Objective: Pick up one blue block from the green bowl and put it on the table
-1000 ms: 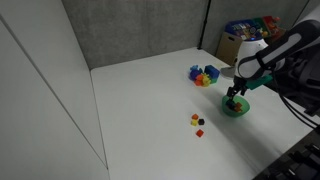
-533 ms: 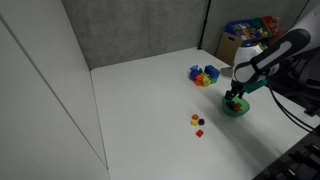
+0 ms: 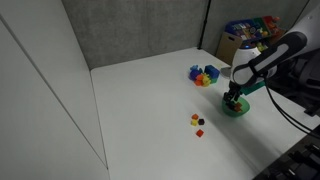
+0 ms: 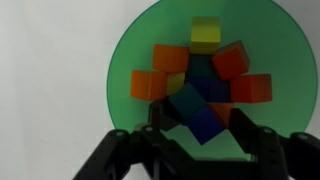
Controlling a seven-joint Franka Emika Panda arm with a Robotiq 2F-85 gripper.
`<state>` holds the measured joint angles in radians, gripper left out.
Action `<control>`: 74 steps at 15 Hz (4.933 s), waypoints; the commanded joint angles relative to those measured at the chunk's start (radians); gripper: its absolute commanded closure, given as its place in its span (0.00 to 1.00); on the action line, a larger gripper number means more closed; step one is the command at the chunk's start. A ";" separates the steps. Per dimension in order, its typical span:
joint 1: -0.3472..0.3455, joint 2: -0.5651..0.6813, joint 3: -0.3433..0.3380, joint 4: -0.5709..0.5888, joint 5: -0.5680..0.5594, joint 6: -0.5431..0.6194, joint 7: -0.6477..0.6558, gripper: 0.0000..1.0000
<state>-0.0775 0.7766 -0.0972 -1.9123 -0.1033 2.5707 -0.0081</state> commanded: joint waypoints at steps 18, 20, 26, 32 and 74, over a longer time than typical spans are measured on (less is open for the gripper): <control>0.077 -0.288 0.094 -0.107 0.078 -0.174 0.037 0.89; 0.111 -0.287 0.113 -0.116 0.086 -0.186 0.056 0.89; 0.244 -0.207 0.129 -0.115 0.046 -0.166 0.163 0.89; 0.347 -0.120 0.086 -0.091 -0.040 -0.127 0.259 0.89; 0.062 -0.867 0.058 -0.218 0.073 -0.588 0.012 0.00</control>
<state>-0.0081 -0.0912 -0.0467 -2.1326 -0.0312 1.9846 0.0045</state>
